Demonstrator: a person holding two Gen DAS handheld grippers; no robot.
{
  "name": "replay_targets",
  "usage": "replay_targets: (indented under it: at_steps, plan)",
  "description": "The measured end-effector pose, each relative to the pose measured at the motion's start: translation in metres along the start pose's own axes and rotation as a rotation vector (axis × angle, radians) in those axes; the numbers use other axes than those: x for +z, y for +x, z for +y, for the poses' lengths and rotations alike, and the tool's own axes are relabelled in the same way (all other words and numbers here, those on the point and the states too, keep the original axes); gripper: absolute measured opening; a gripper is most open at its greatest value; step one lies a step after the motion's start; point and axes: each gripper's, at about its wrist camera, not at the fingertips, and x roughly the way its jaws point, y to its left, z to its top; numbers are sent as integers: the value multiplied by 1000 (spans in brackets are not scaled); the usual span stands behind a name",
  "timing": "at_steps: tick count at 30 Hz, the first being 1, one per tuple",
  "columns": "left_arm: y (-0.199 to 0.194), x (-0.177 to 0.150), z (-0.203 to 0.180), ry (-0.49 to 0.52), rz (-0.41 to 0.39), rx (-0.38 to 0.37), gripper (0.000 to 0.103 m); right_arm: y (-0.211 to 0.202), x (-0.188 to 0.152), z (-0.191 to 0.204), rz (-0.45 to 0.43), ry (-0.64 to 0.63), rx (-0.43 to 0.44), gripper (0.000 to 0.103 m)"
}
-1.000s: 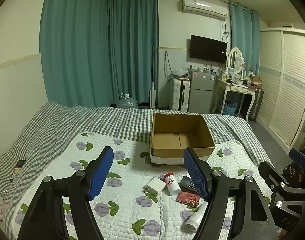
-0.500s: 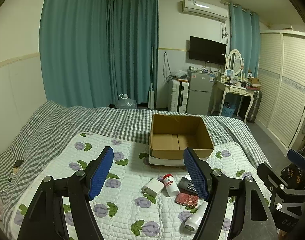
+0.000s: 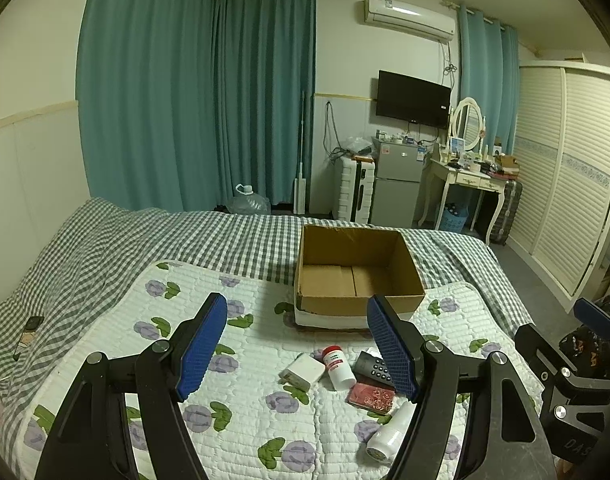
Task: Organize rigid objects
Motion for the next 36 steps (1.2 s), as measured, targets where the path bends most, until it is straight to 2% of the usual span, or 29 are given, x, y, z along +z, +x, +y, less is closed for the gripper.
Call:
replay_targets:
  at_steps: [36]
  plan:
    - [3, 2, -9, 12, -1, -28, 75, -2, -1, -12, -28, 27, 15, 103]
